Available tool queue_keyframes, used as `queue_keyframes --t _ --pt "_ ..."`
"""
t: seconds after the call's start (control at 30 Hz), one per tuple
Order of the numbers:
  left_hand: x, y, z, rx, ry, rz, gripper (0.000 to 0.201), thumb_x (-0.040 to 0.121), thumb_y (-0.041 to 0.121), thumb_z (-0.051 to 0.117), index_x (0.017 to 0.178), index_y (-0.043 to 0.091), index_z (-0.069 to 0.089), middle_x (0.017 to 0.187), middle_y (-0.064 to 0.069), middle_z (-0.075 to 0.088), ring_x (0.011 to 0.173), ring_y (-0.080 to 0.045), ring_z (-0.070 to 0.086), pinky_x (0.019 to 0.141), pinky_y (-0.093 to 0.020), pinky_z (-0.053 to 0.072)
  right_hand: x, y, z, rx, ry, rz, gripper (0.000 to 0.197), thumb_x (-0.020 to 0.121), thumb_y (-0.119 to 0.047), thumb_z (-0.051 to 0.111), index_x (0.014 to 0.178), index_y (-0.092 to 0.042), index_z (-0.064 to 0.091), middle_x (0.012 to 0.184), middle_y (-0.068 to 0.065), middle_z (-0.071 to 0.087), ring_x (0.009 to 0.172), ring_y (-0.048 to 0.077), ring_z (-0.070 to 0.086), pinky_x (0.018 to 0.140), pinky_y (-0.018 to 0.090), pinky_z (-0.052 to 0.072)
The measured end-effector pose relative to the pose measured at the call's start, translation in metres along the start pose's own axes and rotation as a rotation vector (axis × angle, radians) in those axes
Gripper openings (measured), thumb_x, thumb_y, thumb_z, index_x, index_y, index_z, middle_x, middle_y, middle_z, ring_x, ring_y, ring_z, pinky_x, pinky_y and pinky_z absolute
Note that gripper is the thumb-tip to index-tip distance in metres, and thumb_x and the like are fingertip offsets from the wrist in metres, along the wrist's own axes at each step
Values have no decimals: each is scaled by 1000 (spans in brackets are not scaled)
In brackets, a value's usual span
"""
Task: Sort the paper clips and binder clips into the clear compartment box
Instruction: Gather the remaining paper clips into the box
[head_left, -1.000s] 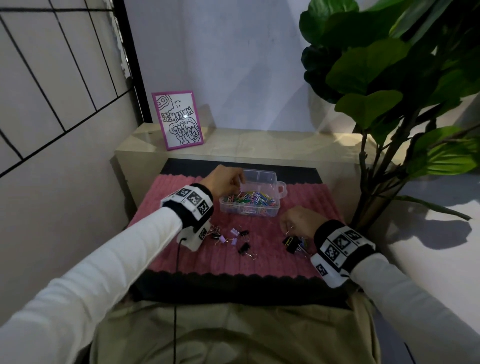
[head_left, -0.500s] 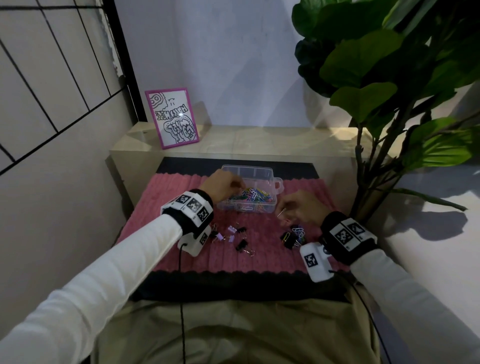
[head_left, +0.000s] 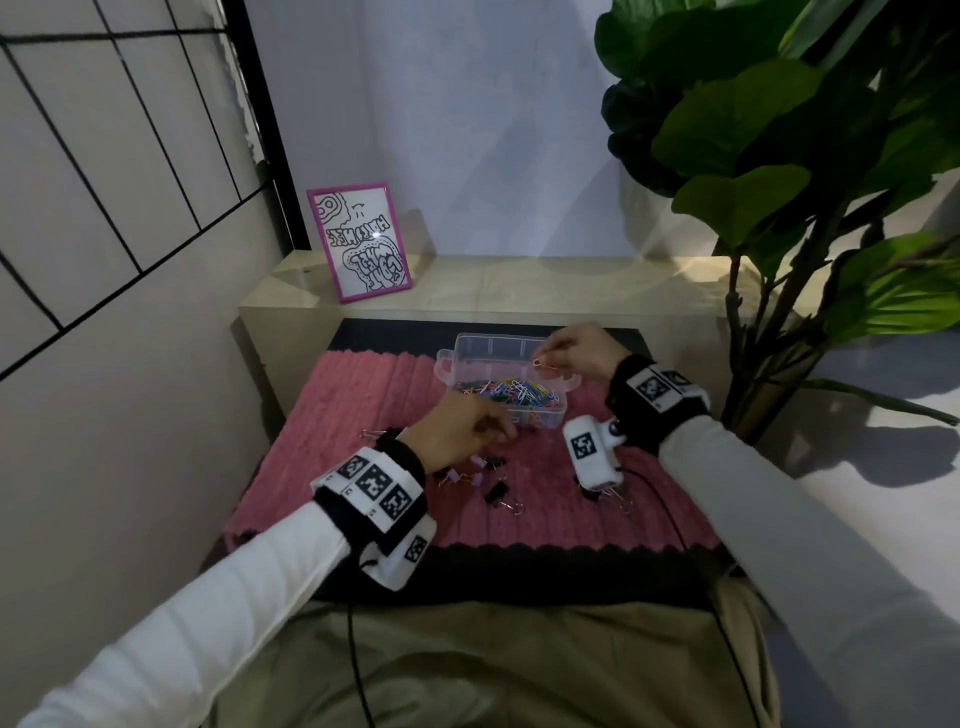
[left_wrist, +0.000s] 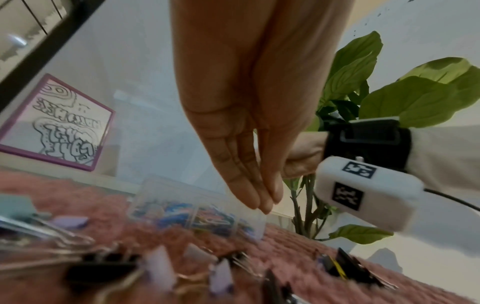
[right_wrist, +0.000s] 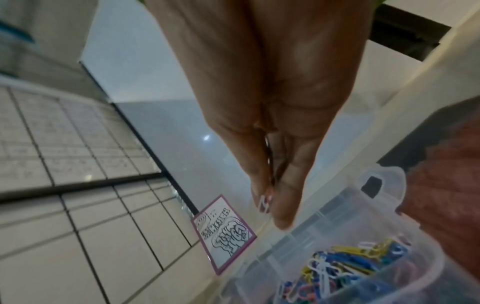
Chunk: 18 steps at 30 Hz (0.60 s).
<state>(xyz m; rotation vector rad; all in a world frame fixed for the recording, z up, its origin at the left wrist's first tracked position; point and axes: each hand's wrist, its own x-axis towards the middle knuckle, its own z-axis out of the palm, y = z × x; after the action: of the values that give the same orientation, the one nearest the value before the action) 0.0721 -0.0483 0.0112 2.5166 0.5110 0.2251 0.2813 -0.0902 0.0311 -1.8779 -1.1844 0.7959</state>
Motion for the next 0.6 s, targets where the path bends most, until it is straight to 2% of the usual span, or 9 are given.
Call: queue_keyframes --t 0.07,0.13,0.23,0.33,0.37,0.43,0.47,0.53,0.6 --pt "6 6 10 -23 -46 21 20 85 0 54 99 4 69 101 -9 71 81 -5 57 65 5 37 3 -5 8 -58 -29 11 20 84 10 53 101 9 64 99 23 68 65 13 65 72 24 54" --pt "14 12 22 -39 -85 34 21 84 -3 54 99 2 68 101 -12 71 81 -8 59 64 4 38 0 -5 11 -149 -39 10 26 84 12 48 105 6 64 106 24 66 78 22 64 71 21 54" --pt "24 22 37 -77 -162 19 27 83 -5 55 107 0 64 109 -15 68 95 -18 64 76 -8 42 -15 -2 2 -263 -10 -53 29 84 10 47 103 1 66 103 18 68 88 21 64 66 10 51" --pt "34 36 47 -43 -257 87 43 80 2 62 123 6 54 119 -14 63 108 -24 60 90 -22 41 -34 11 -18 -391 -12 -132 26 81 6 54 98 -4 70 95 10 71 85 16 65 64 -2 42" --pt "37 40 50 5 -287 122 49 79 5 65 126 8 51 123 -14 60 111 -24 57 93 -25 40 -41 15 -24 -418 -19 -143 25 79 6 55 96 -5 71 92 9 71 83 15 64 64 -1 42" --pt "42 48 53 97 -328 153 53 78 9 66 128 11 50 126 -16 55 115 -26 51 96 -29 37 -52 25 -32 -461 -27 -176 23 77 7 59 92 -6 72 92 9 72 83 17 64 70 11 46" --pt "45 50 54 126 -335 156 52 78 8 66 127 12 51 125 -16 53 116 -27 49 96 -29 36 -57 29 -34 -477 -36 -189 22 76 8 61 90 -5 72 92 9 72 82 18 64 71 13 46" --pt "47 52 56 167 -336 154 48 77 4 65 123 13 55 123 -15 53 115 -27 48 96 -30 36 -65 38 -35 -499 -64 -194 20 75 9 63 90 -2 72 91 9 71 82 14 61 68 6 43" --pt "49 51 57 181 -329 148 44 78 0 61 121 11 56 120 -17 53 112 -31 51 95 -34 40 -70 45 -32 -563 -100 -149 21 75 7 63 93 -2 71 94 10 71 83 13 59 70 13 42"
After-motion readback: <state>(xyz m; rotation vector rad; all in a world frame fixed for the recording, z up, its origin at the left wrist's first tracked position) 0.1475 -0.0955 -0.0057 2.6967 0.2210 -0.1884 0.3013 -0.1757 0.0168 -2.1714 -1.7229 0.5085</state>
